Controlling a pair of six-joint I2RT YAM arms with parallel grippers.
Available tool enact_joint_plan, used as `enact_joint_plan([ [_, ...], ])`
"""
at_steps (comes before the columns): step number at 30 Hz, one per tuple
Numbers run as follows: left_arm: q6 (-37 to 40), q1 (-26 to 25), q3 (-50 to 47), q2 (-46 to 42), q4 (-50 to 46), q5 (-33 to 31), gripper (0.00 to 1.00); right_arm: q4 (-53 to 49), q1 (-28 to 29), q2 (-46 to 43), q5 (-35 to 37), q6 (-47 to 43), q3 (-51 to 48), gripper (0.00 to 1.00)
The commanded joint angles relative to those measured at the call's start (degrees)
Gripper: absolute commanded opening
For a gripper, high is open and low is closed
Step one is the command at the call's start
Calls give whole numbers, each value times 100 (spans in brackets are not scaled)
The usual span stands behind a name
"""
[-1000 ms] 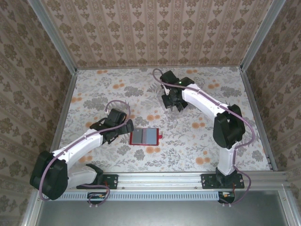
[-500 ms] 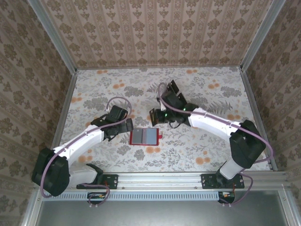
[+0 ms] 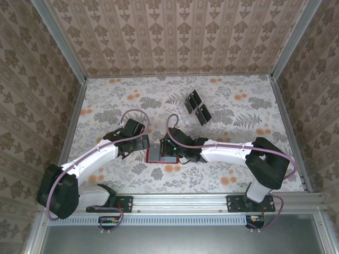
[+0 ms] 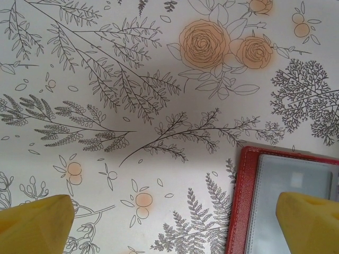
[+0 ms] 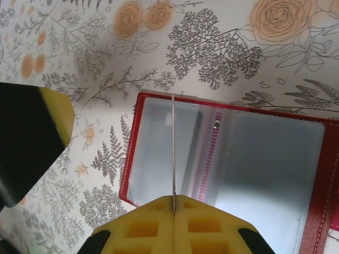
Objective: Put the credit cards into the card holder
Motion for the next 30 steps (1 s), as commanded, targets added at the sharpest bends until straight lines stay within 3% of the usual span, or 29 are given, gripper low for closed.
enact_joint_plan([
  [1, 115, -23, -22, 50, -2, -86, 100, 50, 100, 66, 586, 266, -57, 0],
  [15, -57, -133, -45, 3, 31, -251, 100, 98, 139, 529, 343, 155, -359, 0],
  [20, -142, -290, 9, 60, 20, -366, 100, -222, 3, 449, 237, -423, -402, 0],
  [30, -361, -693, 147, 332, -2, -524, 100, -952, -840, 337, -422, -1867, -239, 0],
])
